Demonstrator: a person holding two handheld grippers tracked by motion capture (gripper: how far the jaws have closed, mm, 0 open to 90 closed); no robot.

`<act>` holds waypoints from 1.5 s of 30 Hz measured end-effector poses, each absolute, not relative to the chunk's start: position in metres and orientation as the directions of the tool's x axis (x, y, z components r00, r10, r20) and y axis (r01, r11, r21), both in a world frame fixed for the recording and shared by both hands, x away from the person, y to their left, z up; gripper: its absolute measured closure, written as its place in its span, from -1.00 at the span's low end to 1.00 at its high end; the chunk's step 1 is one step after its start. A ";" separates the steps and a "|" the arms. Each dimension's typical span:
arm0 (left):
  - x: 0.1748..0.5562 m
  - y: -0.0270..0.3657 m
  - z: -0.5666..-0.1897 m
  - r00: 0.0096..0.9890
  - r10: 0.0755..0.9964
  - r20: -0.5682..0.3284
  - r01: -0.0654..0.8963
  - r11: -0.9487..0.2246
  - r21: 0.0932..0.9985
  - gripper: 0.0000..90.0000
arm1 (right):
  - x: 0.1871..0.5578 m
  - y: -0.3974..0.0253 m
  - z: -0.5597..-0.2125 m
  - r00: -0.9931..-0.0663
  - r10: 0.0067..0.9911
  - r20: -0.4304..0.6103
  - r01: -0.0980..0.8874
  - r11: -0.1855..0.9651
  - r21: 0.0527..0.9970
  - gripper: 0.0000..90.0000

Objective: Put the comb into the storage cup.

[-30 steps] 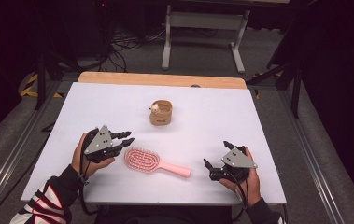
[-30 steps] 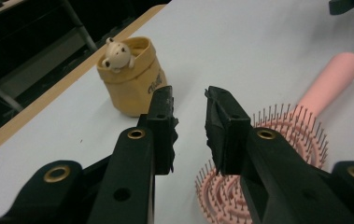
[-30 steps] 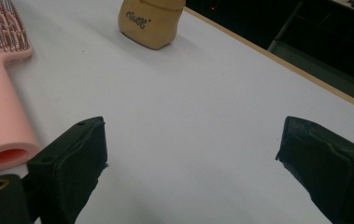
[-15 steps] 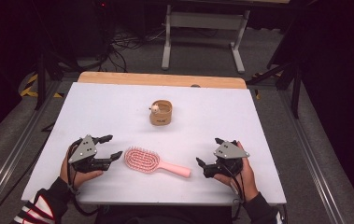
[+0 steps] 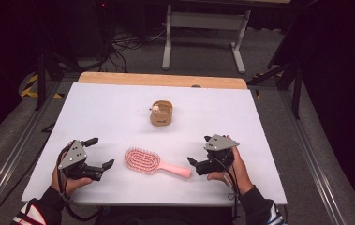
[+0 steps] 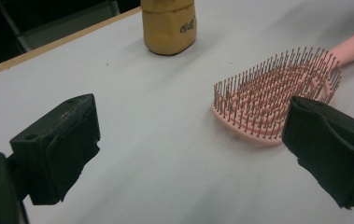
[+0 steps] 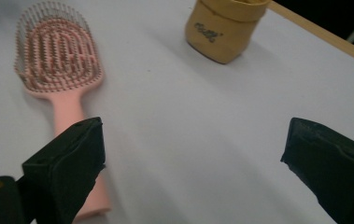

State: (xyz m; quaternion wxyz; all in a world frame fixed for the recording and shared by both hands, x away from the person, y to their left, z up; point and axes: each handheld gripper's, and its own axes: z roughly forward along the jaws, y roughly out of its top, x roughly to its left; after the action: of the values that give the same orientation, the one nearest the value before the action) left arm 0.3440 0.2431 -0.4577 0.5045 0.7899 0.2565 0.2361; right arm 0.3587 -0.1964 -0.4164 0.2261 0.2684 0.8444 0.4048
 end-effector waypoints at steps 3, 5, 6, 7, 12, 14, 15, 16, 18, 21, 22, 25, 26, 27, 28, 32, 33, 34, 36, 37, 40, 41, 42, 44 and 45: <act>0.343 0.247 -0.455 0.752 0.649 0.117 0.158 -0.349 0.924 -0.90 | 0.361 -0.184 -0.416 -0.785 0.599 -0.155 0.274 0.561 0.781 -0.79; 0.343 0.249 -0.454 0.751 0.651 0.111 0.158 -0.339 0.927 -0.90 | 0.362 -0.179 -0.416 -0.793 0.588 -0.159 0.274 0.577 0.769 -0.76; 0.344 0.250 -0.453 0.750 0.654 0.103 0.157 -0.328 0.932 -0.90 | 0.365 -0.170 -0.417 -0.809 0.568 -0.151 0.281 0.600 0.749 -0.75; 0.344 0.250 -0.453 0.750 0.654 0.103 0.157 -0.328 0.932 -0.90 | 0.365 -0.170 -0.417 -0.809 0.568 -0.151 0.281 0.600 0.749 -0.75; 0.345 0.247 -0.454 0.758 0.642 0.111 0.152 -0.340 0.928 -0.89 | 0.372 -0.139 -0.427 -0.854 0.504 -0.134 0.301 0.686 0.663 -0.69; 0.345 0.247 -0.454 0.762 0.638 0.109 0.151 -0.339 0.929 -0.89 | 0.373 -0.130 -0.430 -0.867 0.481 -0.127 0.297 0.705 0.644 -0.68; 0.345 0.247 -0.454 0.762 0.638 0.109 0.151 -0.339 0.929 -0.89 | 0.373 -0.130 -0.430 -0.867 0.481 -0.127 0.297 0.705 0.644 -0.68; 0.345 0.246 -0.454 0.761 0.639 0.112 0.150 -0.341 0.928 -0.89 | 0.374 -0.123 -0.433 -0.876 0.465 -0.129 0.293 0.726 0.622 -0.67; 0.345 0.246 -0.455 0.763 0.637 0.110 0.150 -0.340 0.929 -0.89 | 0.376 -0.116 -0.435 -0.881 0.456 -0.122 0.297 0.736 0.609 -0.61; 0.346 0.245 -0.455 0.765 0.635 0.105 0.154 -0.339 0.928 -0.89 | 0.379 -0.109 -0.440 -0.889 0.442 -0.117 0.298 0.755 0.585 -0.56; 0.346 0.245 -0.455 0.765 0.635 0.105 0.154 -0.339 0.928 -0.89 | 0.380 -0.107 -0.441 -0.889 0.444 -0.113 0.304 0.756 0.580 -0.52; 0.346 0.244 -0.456 0.770 0.630 0.102 0.158 -0.343 0.926 -0.87 | 0.382 -0.100 -0.444 -0.899 0.421 -0.119 0.290 0.778 0.558 -0.44; 0.346 0.244 -0.456 0.770 0.630 0.102 0.158 -0.343 0.926 -0.87 | 0.382 -0.100 -0.444 -0.899 0.421 -0.119 0.290 0.778 0.558 -0.44; 0.346 0.244 -0.457 0.774 0.625 0.103 0.159 -0.348 0.924 -0.87 | 0.383 -0.096 -0.446 -0.911 0.393 -0.122 0.268 0.791 0.550 -0.31; 0.346 0.244 -0.457 0.774 0.624 0.103 0.159 -0.350 0.923 -0.87 | 0.383 -0.095 -0.447 -0.913 0.391 -0.120 0.268 0.793 0.546 -0.28; 0.346 0.243 -0.457 0.776 0.622 0.101 0.162 -0.352 0.922 -0.87 | 0.386 -0.094 -0.447 -0.921 0.381 -0.085 0.280 0.796 0.537 -0.14; 0.346 0.242 -0.457 0.777 0.622 0.100 0.163 -0.352 0.922 -0.87 | 0.386 -0.094 -0.447 -0.925 0.374 -0.074 0.279 0.797 0.536 -0.08; 0.346 0.242 -0.457 0.777 0.621 0.100 0.163 -0.352 0.922 -0.87 | 0.386 -0.094 -0.447 -0.926 0.372 -0.059 0.285 0.795 0.536 0.01; 0.346 0.242 -0.457 0.778 0.620 0.101 0.163 -0.355 0.920 -0.87 | 0.386 -0.094 -0.447 -0.930 0.365 -0.044 0.286 0.794 0.536 0.10; 0.346 0.242 -0.458 0.778 0.620 0.100 0.163 -0.353 0.921 -0.87 | 0.386 -0.094 -0.446 -0.930 0.366 -0.038 0.290 0.793 0.535 0.13; 0.347 0.241 -0.459 0.784 0.613 0.095 0.176 -0.366 0.914 -0.86 | 0.385 -0.094 -0.446 -0.937 0.348 -0.030 0.278 0.796 0.538 0.31; 0.347 0.240 -0.460 0.784 0.613 0.096 0.175 -0.366 0.914 -0.85 | 0.384 -0.094 -0.446 -0.941 0.338 -0.024 0.274 0.798 0.537 0.42; 0.347 0.239 -0.460 0.786 0.611 0.095 0.174 -0.366 0.914 -0.85 | 0.385 -0.094 -0.446 -0.946 0.322 -0.024 0.259 0.801 0.540 0.51; 0.346 0.239 -0.459 0.787 0.608 0.100 0.171 -0.370 0.913 -0.85 | 0.384 -0.094 -0.446 -0.947 0.322 -0.024 0.258 0.801 0.540 0.53; 0.346 0.239 -0.459 0.787 0.609 0.098 0.170 -0.368 0.914 -0.85 | 0.384 -0.094 -0.446 -0.948 0.319 -0.024 0.256 0.800 0.543 0.54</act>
State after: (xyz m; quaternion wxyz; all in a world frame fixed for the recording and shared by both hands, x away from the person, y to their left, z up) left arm 0.3462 0.2394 -0.4594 0.5065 0.7982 0.2440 0.2164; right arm 0.3836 -0.0941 -0.4458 0.0570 0.1516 0.9469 0.2777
